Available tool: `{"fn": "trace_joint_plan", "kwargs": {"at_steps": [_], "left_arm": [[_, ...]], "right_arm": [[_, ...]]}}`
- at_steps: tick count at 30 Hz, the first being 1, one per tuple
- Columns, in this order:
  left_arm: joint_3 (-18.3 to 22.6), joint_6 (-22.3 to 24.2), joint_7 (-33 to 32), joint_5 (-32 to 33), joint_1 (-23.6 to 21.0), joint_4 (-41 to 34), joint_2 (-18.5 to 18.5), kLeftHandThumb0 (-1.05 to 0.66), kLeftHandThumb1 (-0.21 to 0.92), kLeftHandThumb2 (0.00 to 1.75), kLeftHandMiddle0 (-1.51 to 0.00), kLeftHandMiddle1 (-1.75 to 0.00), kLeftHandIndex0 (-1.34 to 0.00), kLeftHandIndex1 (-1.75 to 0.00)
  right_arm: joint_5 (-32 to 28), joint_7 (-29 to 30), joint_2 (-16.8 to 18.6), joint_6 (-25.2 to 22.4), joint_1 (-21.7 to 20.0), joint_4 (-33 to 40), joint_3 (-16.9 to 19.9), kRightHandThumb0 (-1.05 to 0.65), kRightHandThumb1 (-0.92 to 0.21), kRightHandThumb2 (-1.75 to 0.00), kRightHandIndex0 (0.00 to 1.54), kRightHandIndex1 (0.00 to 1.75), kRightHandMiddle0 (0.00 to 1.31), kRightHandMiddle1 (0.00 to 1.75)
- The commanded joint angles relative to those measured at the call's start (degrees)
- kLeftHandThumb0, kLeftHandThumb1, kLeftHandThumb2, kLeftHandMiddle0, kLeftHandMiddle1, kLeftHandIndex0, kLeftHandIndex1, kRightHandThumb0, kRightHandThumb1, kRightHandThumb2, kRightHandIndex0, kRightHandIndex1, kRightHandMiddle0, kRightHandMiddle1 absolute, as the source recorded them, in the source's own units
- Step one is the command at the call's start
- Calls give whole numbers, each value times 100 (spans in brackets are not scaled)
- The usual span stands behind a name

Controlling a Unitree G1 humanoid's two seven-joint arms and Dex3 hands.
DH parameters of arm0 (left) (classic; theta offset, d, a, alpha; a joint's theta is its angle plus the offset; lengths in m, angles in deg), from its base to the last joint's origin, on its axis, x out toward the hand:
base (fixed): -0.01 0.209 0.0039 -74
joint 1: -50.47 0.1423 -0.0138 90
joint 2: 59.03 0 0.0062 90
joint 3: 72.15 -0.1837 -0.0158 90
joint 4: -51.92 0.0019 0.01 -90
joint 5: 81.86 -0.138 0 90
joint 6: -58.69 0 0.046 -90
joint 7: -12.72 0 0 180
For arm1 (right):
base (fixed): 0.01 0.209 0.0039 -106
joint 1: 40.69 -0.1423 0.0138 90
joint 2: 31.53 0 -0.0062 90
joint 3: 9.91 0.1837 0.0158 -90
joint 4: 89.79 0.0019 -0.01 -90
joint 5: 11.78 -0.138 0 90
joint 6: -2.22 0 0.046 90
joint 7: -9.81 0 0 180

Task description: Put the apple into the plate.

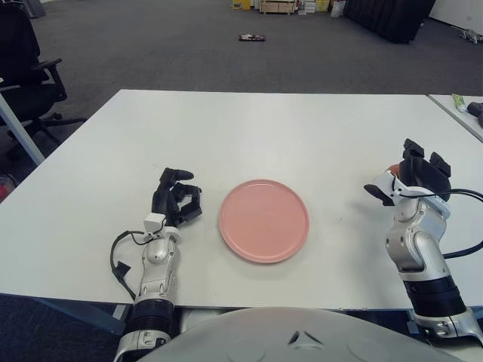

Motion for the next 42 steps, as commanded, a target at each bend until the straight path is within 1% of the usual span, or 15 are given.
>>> {"fn": "trace_joint_plan", "kwargs": {"at_steps": [1,6,9,13,16,19,27,30,35,37,39,42], "left_arm": [[-2,-4,30,2,-45,67,-12,0,49,105,-55,-152,-35,-175],[-17,-1,6,-21,-30,47,5,0,48,105,-56,-150,-36,-175],[-21,31,-29,-40,-29,38,18,0,48,106,-55,-151,-36,-175],[-28,56,-37,-34,-21,28,38,0,47,108,-55,-154,-36,-175],[-38,57,-61,-54,-2,1,57,0,46,109,-54,-154,-37,-175],[-43,50,-74,-58,12,-19,74,0,46,109,-55,-154,-38,-175],[-39,30,-95,-65,44,-27,103,0,46,109,-55,-153,-37,-175],[-31,32,-98,-69,41,-14,108,0,47,108,-55,-153,-37,-175],[-11,26,-70,-25,27,24,115,0,47,108,-54,-155,-37,-175],[-6,16,-57,-7,21,36,119,0,47,109,-53,-156,-36,-175],[-3,-1,-47,5,18,47,120,0,47,109,-53,-156,-36,-175],[4,-45,-21,32,10,70,115,0,47,110,-53,-157,-36,-175]], "right_arm": [[-170,113,85,37,-114,-277,108,-76,-36,-64,0,0,0,0],[-321,229,117,118,-225,-721,105,-67,-30,-70,0,0,0,0],[-470,347,131,227,-481,-1364,60,-65,-26,-74,0,0,0,0],[-644,532,110,390,-776,-2097,36,-66,-25,-76,0,0,0,0],[-838,793,54,705,-1111,-3055,21,-70,-26,-76,0,0,0,0],[-943,936,0,891,-1304,-3620,-15,-75,-29,-74,0,0,0,0],[-1141,1090,-131,1139,-1542,-4372,-125,-81,-35,-66,0,0,0,0],[-1271,1211,-194,1387,-1665,-4906,-134,-84,-37,-65,0,0,0,0],[-1459,1528,-196,1850,-2090,-6225,-215,-89,-42,-60,0,0,0,0],[-1516,1704,-177,2137,-2290,-6896,-247,-89,-44,-59,0,0,0,0],[-1532,1771,-165,2212,-2379,-7137,-272,-89,-46,-58,0,0,0,0],[-1558,1760,-123,2072,-2457,-7163,-281,-90,-49,-56,0,0,0,0]]}}
